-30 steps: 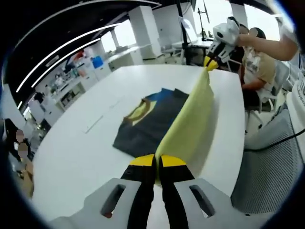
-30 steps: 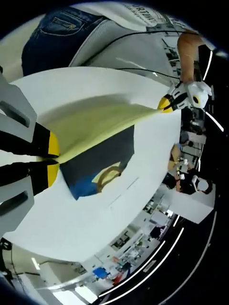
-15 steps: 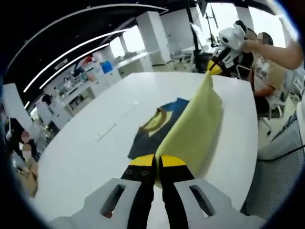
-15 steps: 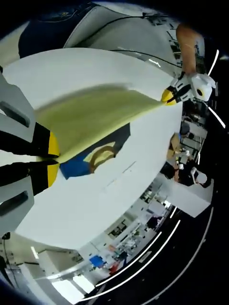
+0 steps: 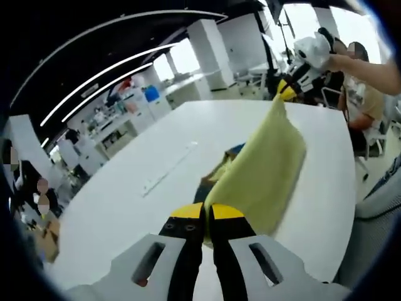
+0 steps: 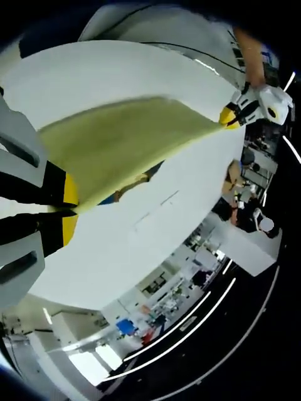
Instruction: Fold the garment on the visible template until the final outline fits inside the template.
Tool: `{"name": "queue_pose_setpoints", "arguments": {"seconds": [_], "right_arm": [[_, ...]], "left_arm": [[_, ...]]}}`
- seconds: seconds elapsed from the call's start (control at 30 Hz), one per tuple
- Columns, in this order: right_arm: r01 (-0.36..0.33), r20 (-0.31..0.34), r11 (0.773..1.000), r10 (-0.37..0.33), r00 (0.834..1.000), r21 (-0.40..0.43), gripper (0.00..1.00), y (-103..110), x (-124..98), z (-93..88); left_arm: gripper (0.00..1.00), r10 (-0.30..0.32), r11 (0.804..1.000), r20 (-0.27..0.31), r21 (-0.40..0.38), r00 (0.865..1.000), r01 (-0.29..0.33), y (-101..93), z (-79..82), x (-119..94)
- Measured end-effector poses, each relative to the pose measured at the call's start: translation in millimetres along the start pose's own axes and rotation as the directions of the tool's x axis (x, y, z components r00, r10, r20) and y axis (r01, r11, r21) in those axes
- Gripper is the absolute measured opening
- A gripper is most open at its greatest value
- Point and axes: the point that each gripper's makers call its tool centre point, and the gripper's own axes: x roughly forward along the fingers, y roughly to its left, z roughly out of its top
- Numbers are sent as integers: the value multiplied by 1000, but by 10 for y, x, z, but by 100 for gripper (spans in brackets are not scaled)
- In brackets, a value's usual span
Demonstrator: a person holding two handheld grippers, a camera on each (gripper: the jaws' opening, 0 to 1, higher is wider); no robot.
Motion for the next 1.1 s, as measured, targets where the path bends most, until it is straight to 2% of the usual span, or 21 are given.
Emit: {"name": "queue_pose_setpoints", "arguments": {"seconds": [0.17,0.33,0.53,0.83,1.03,1.1], "right_arm": [[40,-9,999,-40,999,0,0,-89,89,32],[100,-9,994,-99,995,37,0,-219,175,59],[115,-23,992,-114,993,50,0,-286,339,52],[79,-78,996,-75,994,49,0,-268,715,-111],[32,-106,998,-26,994,53,0,-225,959,-230],[20,-118,998,-14,993,53,0,-206,1035,-273]], "left_arm": [[1,30,1000,2,-4,1000,-30,117,53,81],[1,57,998,3,-9,998,-57,208,104,168],[1,69,998,-13,-12,998,-70,300,75,284],[1,33,997,-89,-64,995,-39,393,-198,676],[1,-5,997,-154,-74,988,-6,392,-428,918],[1,-3,999,-161,-49,987,-5,388,-465,975]]}}
